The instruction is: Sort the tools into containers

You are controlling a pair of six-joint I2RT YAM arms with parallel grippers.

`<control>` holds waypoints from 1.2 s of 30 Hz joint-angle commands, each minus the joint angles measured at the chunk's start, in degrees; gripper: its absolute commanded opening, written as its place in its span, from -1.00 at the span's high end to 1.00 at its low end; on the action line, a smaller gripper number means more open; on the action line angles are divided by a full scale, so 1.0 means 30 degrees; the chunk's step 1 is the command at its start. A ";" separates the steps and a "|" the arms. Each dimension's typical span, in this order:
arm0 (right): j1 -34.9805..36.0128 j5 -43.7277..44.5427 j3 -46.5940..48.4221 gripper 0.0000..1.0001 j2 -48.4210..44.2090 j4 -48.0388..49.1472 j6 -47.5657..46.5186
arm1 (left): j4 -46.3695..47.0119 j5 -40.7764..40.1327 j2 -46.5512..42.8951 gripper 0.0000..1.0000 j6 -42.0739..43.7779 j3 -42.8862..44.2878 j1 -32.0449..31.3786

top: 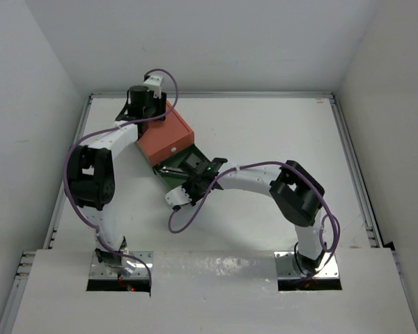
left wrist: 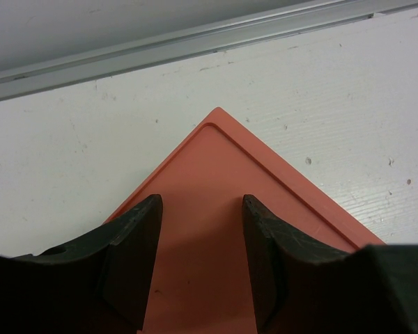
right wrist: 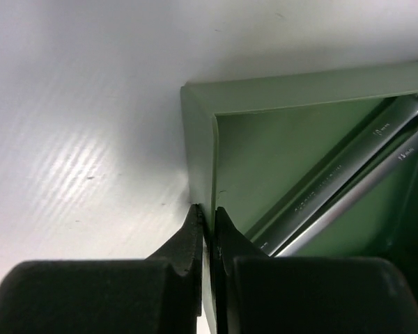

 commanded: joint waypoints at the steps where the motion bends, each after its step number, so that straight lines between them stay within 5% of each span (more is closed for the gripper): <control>1: -0.0097 0.1746 0.1909 1.00 -0.0629 0.3574 -0.1221 | -0.5669 -0.0509 0.2134 0.06 0.0947 -0.1484 0.0282; 13: -0.0419 0.5927 0.2439 0.95 0.2070 0.9251 0.0682 | -0.5669 -0.0391 0.2075 0.06 0.0977 -0.1689 0.0253; 16: -0.0419 0.7072 0.2001 0.31 0.2041 1.2467 0.0712 | -0.5640 -0.0333 0.2104 0.06 0.0977 -0.1660 0.0253; 18: -0.0361 0.7427 0.1766 0.06 0.1720 1.3266 0.0682 | -0.5669 -0.0333 0.2162 0.06 0.0977 -0.1660 0.0253; 26: -0.0332 0.0871 -0.1863 -0.41 -0.3403 1.2040 0.5654 | -0.5669 -0.0479 0.2192 0.06 0.1064 -0.1631 0.0253; 29: -0.0390 -0.0303 -0.3856 -0.18 -0.5105 1.2273 0.9170 | -0.5698 -0.0713 0.2222 0.06 0.1123 -0.1484 0.0253; 30: -0.0390 -0.0799 -0.4179 0.34 -0.5252 1.2186 1.0426 | -0.5757 -0.0772 0.2251 0.06 0.1181 -0.1426 0.0253; 32: -0.0449 -0.1096 -0.4359 1.00 -0.4905 1.1252 1.2155 | -0.5786 -0.0801 0.2251 0.06 0.1240 -0.1309 0.0253; 36: -0.1208 -0.5127 -0.2168 1.00 -0.2622 0.8292 1.4360 | -0.5904 -0.0977 0.2222 0.06 0.1328 -0.1250 0.0253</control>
